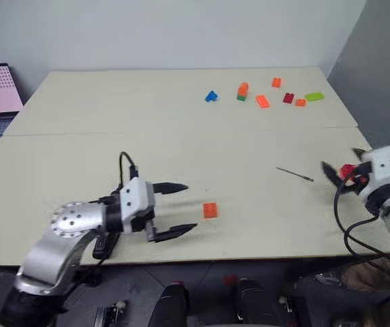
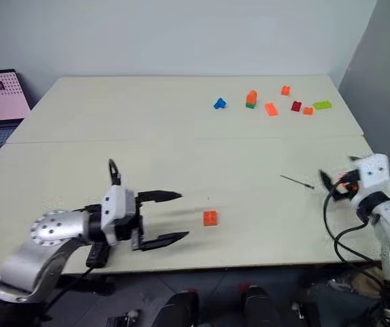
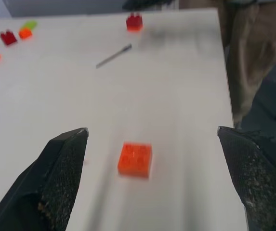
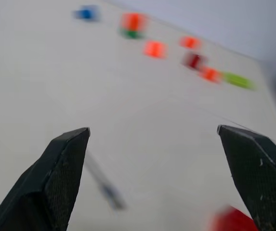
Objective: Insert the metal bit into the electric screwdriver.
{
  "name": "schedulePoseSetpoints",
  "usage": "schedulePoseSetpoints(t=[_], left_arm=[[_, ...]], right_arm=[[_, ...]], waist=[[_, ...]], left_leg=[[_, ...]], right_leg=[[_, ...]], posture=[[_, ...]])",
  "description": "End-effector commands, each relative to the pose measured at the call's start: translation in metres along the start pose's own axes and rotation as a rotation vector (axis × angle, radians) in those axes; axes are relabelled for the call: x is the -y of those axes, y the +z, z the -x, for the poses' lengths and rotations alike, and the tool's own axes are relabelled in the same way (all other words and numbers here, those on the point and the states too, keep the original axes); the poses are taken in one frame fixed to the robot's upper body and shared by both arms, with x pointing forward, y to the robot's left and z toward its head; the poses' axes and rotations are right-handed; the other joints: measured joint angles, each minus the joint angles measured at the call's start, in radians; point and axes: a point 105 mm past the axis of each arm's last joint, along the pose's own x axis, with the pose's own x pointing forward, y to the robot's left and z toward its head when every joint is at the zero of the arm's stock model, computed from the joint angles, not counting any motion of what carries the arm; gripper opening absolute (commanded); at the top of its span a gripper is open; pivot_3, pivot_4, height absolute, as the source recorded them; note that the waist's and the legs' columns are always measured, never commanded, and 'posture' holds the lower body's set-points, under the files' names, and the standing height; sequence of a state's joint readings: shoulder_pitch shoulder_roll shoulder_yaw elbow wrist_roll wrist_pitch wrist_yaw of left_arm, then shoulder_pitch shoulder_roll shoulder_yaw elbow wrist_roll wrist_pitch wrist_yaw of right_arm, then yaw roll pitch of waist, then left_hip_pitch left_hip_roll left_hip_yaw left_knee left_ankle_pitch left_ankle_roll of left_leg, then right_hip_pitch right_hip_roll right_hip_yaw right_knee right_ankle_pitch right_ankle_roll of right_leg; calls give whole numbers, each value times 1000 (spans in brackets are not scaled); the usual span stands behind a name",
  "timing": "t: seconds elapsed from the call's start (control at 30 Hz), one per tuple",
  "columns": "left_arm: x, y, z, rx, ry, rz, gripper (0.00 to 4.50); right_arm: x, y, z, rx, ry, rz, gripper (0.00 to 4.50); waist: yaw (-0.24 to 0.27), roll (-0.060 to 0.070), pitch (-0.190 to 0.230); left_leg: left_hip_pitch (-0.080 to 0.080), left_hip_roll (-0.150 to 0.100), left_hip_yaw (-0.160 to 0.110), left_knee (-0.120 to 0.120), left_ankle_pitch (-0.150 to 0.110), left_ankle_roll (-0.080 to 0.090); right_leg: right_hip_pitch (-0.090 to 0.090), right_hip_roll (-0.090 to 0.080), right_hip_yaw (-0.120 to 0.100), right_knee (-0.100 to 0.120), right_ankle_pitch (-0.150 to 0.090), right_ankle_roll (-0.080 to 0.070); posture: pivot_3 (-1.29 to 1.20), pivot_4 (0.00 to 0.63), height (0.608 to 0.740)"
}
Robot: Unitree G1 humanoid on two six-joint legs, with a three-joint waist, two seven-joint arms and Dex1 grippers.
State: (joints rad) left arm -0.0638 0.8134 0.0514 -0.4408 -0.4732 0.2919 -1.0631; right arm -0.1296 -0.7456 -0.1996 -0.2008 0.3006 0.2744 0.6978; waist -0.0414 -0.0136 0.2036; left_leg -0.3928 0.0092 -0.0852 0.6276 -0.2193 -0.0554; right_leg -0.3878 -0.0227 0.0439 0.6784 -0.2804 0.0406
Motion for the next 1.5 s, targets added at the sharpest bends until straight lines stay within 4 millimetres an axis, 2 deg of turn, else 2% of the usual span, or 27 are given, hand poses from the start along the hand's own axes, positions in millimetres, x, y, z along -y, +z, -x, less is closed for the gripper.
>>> schedulePoseSetpoints(t=[0.03, 0.13, 0.23, 0.37, 0.53, 0.63, 0.73, 0.83, 0.97, 1.0, 1.13, 1.2, 1.3, 1.37, 1.4, 1.5], left_arm=[[6, 4, 12, -43, -42, -69, 4500], [7, 0, 17, -71, -43, -79, 4500], [8, -1, 16, -65, -30, -74, 4500], [13, -5, 16, -77, -29, -71, 4500], [18, -6, 16, -79, -27, -75, 4500], [18, -6, 16, -79, -23, -76, 4500], [18, -5, 16, -76, -20, -71, 4500], [19, -5, 16, -72, -24, -68, 4500], [19, -5, 14, -64, -26, -65, 4500], [19, -5, 14, -62, -27, -65, 4500], [17, -1, 8, -23, -23, -60, 4500], [15, 6, -1, 34, -12, -78, 4500], [13, 14, -12, 96, -12, -83, 4500], [12, 24, -29, 175, -29, -88, 4500], [12, 29, -37, 208, -38, -93, 4500], [13, 34, -52, 250, -75, -100, 4500]], right_arm=[[-67, 23, -12, 12, 429, 83, 4466], [-101, 36, -26, 37, 643, 78, 4466], [-125, 38, -42, 36, 788, 104, 4466], [-147, 38, -67, 43, 863, 113, 4466], [-168, 25, -93, 16, 927, 160, 4466], [-171, 25, -98, 30, 925, 143, 4059], [-174, 24, -97, 33, 934, 137, 3318], [-174, 25, -94, 54, 926, 122, 2762], [-169, 28, -94, 79, 895, 115, 1510], [-168, 29, -94, 84, 886, 112, 1426], [-142, 34, -89, 128, 716, 88, 1416], [-112, 31, -82, 133, 543, 49, 1416], [-80, 23, -70, 116, 344, 9, 1416], [-40, 5, -48, 70, 91, -26, 1416], [-26, -4, -36, 39, -6, -15, 1416], [2, -21, -6, -26, -247, -29, 1416]], waist=[[1, -1, 1], [3, -3, 2], [3, -4, 2], [7, -5, 2], [11, -5, 2], [12, -5, 3], [9, -5, 3], [9, -5, 2], [9, -5, 3], [9, -5, 2], [12, -5, 2], [17, -5, 2], [18, -6, 2], [17, -6, 2], [21, -6, 2], [24, -6, 2]], left_leg=[[0, 1, 0, 0, 0, 0], [0, 2, 0, 0, 0, 0], [0, 2, 2, 0, 0, 0], [-2, 2, 1, -1, 0, 0], [-6, 2, 2, -1, 0, -1], [-7, 2, 2, -1, -1, -1], [-6, 1, 2, -1, -1, -1], [-6, 2, 2, -1, 0, -1], [-5, 2, 2, -1, 0, -1], [-5, 2, 2, -1, 0, -1], [-6, 2, 2, 0, 0, -1], [-6, 1, 2, 0, 0, -1], [-7, 1, 2, 0, -1, -1], [-7, 0, 3, 0, 0, -1], [-7, 0, 2, 0, 0, -1], [-7, 0, 3, 0, 0, -1]], right_leg=[[0, 1, 0, 0, 0, 0], [0, 1, 0, 0, 0, -1], [-1, 1, 0, 0, 1, -2], [-2, 2, -1, -2, 1, -2], [-7, 2, -1, -2, 4, 3], [-7, 2, -1, -2, 4, 3], [-7, 2, -1, -2, 5, 3], [-7, 4, -1, -2, 5, 2], [-8, 4, -1, 0, 5, 2], [-8, 4, -1, 0, 5, 2], [-8, 4, -1, 0, 5, 2], [-8, 4, 0, 0, 5, 2], [-7, 3, 0, -1, 5, 3], [-7, 3, 0, -1, 5, 3], [-7, 3, 0, -1, 5, 3], [-7, 4, 0, -1, 6, 3]], posture=[[0, 150, 740], [0, 150, 740], [0, 150, 740], [0, 150, 740], [0, 150, 740], [0, 150, 740], [0, 150, 740], [0, 150, 740], [0, 150, 740], [0, 150, 740], [0, 150, 740], [0, 150, 740], [0, 150, 740], [0, 150, 740], [0, 150, 740], [0, 150, 740]])
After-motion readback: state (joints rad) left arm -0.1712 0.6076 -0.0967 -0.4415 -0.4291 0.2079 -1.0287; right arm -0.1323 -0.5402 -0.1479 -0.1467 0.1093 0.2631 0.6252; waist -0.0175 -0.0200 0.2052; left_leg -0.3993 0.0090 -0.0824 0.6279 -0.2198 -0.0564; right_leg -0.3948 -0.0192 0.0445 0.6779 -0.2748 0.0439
